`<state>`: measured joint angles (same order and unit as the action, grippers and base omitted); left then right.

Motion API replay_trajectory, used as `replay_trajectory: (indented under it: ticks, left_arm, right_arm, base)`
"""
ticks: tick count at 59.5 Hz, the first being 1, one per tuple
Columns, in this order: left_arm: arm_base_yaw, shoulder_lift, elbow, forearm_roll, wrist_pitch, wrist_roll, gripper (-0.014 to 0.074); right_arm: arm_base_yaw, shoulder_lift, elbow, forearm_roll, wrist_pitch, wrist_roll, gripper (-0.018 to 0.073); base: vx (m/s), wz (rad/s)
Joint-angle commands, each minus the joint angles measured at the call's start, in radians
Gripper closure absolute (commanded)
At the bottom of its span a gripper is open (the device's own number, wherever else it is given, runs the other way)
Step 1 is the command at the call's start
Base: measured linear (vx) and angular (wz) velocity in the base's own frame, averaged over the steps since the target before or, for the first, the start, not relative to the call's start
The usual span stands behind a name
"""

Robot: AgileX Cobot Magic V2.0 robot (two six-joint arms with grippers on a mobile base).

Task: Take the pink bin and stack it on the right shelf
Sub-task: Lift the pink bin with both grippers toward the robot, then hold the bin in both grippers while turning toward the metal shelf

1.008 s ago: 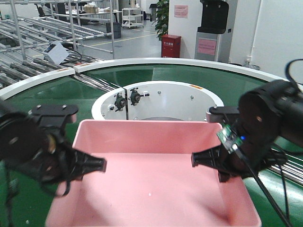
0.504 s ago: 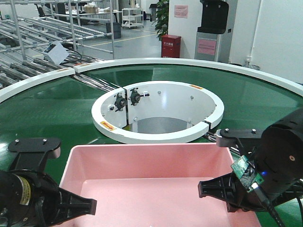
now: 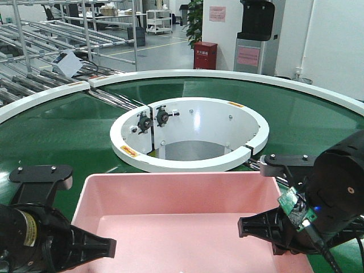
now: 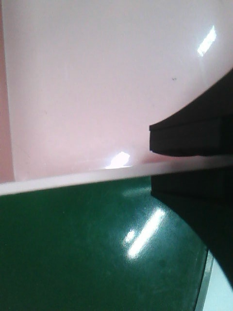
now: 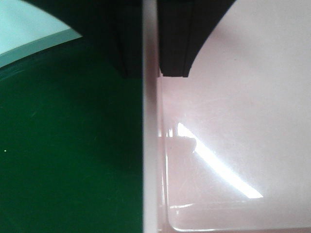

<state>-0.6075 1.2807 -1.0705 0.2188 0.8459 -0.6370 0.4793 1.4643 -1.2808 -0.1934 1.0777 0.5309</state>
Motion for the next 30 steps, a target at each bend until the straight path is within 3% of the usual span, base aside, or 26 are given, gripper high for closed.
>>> replay_trajectory:
  ticks: [1,30]
  left_arm:
    - [-0.011,-0.042,-0.033,-0.007,-0.094,0.004,0.0524]
    - [-0.011,-0.042,-0.033,-0.007,-0.094,0.004,0.0524]
  right_arm:
    - [-0.001,-0.036,-0.027,-0.033,-0.050,-0.002,0.0559]
    - [-0.001,-0.036,-0.027,-0.033,-0.048,-0.002,0.0559]
  base:
    - [0.00,0.00]
    - [-0.02,-0.09]
